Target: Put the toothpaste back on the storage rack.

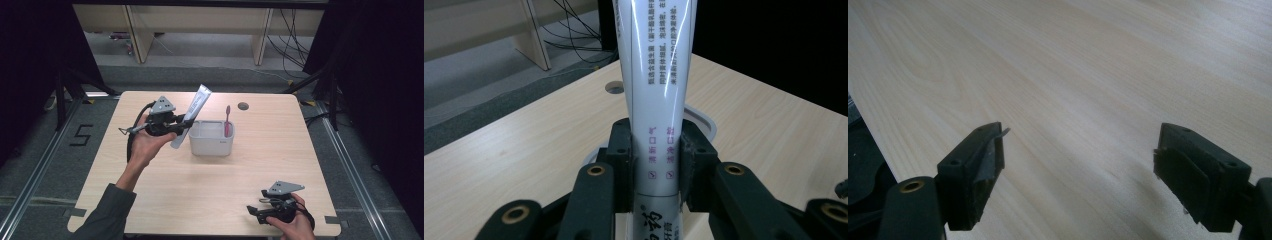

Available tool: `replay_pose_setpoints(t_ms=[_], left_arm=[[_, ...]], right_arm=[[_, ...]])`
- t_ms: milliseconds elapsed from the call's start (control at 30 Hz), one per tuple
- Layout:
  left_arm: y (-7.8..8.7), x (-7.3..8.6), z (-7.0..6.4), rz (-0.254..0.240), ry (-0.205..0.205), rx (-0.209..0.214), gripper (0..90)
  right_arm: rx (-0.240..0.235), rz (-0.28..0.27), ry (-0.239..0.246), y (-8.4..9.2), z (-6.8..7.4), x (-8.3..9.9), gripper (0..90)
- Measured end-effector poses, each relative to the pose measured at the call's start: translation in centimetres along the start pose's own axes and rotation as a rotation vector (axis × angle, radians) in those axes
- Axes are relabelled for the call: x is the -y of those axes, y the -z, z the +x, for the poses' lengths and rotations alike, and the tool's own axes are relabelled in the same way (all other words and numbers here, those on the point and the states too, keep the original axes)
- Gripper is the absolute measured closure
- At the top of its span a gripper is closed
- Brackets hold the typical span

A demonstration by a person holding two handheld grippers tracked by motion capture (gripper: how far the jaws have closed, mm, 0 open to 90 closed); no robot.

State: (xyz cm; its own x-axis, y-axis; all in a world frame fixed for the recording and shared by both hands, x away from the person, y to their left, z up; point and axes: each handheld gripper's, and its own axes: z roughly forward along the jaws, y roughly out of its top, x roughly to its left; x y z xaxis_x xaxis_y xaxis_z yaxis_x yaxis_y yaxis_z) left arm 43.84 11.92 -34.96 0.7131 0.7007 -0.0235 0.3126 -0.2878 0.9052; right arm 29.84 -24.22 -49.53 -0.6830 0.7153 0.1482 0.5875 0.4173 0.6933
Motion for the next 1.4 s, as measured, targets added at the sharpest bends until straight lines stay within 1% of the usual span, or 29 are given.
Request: replay_pose_setpoints(t_ms=[100,133,167,200,233,333,367,400,433,467,500,533,600,633,733,833,900,967,1000,1067,1133,1167,1200,1233,1300,1333,1400], left_arm=[[-0.5,-0.3,-0.1,-0.011,0.011,-0.001,71.3],[-0.7,-0.4,-0.2,-0.021,0.010,-0.007,71.3],[-0.9,-0.4,-0.2,-0.023,0.010,-0.003,71.3],[-1.1,-0.5,-0.2,-0.032,0.012,0.002,71.2],[-1.3,-0.5,-0.3,-0.046,0.019,-0.004,71.3],[-2.0,-0.7,-0.6,-0.064,0.027,-0.004,71.3],[-2.3,-0.8,-0.6,-0.063,0.027,0.003,71.2],[-2.5,-0.9,-0.7,-0.065,0.023,0.000,71.2],[-2.8,-1.0,-0.9,-0.064,0.014,-0.009,71.2],[-3.1,-1.1,-1.0,-0.055,0.011,-0.006,71.2],[-3.4,-1.1,-1.1,-0.060,0.011,-0.004,71.2],[-3.7,-1.2,-1.2,-0.064,0.013,-0.005,71.2],[-4.2,-1.4,-1.3,-0.074,0.020,-0.004,71.2],[-4.4,-1.5,-1.4,-0.074,0.020,-0.005,71.2],[-5.2,-1.7,-1.6,-0.082,0.019,-0.018,71.2],[-6.0,-2.0,-1.8,-0.075,0.013,-0.022,71.2],[-6.4,-2.1,-1.9,-0.084,0.020,-0.026,71.2],[-6.8,-2.2,-2.1,-0.086,0.022,-0.026,71.2],[-6.9,-2.2,-2.1,-0.084,0.023,-0.027,71.3],[-7.3,-2.2,-2.2,-0.091,0.025,-0.033,71.3],[-7.6,-2.2,-2.1,-0.088,0.034,-0.029,71.3],[-7.8,-2.2,-2.1,-0.092,0.034,-0.034,71.3],[-7.9,-2.2,-2.1,-0.094,0.031,-0.039,71.3],[-8.1,-2.2,-2.0,-0.095,0.034,-0.036,71.3],[-8.4,-2.0,-1.9,-0.103,0.037,-0.044,71.3],[-8.7,-1.9,-1.8,-0.104,0.046,-0.046,71.3],[-9.0,-1.8,-1.7,-0.106,0.047,-0.049,71.3]], right_arm=[[0.003,0.000,0.006,0.0,0.0,0.0,20.8],[0.002,0.001,0.002,0.0,0.0,0.0,20.8],[0.000,0.001,0.002,0.0,0.0,0.0,20.9],[0.001,0.000,0.003,0.0,0.0,0.0,20.8],[0.002,0.001,0.002,0.0,0.0,0.0,20.8],[0.001,0.001,0.011,-0.1,0.0,0.0,20.7],[0.000,0.006,-0.017,0.0,0.2,0.1,20.8],[0.004,0.003,0.010,-0.1,0.1,0.0,20.8],[0.005,0.003,0.010,-0.1,0.1,0.0,20.7],[-0.001,0.000,0.020,-0.1,0.0,0.0,20.7],[0.004,0.000,0.019,-0.1,0.0,0.0,20.8],[0.000,-0.001,0.006,-0.1,0.1,0.1,20.8],[0.003,0.000,0.016,-0.1,0.0,0.0,20.7],[-0.002,0.001,0.003,-0.1,0.1,0.1,20.7],[-0.002,0.003,0.005,-0.1,0.2,0.1,20.7],[-0.004,0.001,0.003,-0.1,0.1,0.1,20.7],[-0.005,0.001,0.003,-0.1,0.1,0.1,20.7],[-0.005,-0.002,0.018,-0.1,0.0,0.1,20.7],[0.000,0.000,0.012,0.0,0.0,0.1,20.7],[-0.006,-0.002,0.017,-0.1,0.0,0.1,20.7],[-0.005,-0.005,0.026,0.0,-0.1,0.1,20.7],[-0.007,0.000,0.008,0.0,0.0,0.1,20.7],[-0.007,0.000,0.007,0.0,0.1,0.1,20.7],[-0.007,0.002,0.006,0.0,0.1,0.1,20.7],[-0.009,0.001,0.007,0.0,0.1,0.1,20.7],[-0.010,0.002,0.002,0.0,0.1,0.1,20.6],[-0.008,0.002,0.006,0.0,0.1,0.1,20.7]])
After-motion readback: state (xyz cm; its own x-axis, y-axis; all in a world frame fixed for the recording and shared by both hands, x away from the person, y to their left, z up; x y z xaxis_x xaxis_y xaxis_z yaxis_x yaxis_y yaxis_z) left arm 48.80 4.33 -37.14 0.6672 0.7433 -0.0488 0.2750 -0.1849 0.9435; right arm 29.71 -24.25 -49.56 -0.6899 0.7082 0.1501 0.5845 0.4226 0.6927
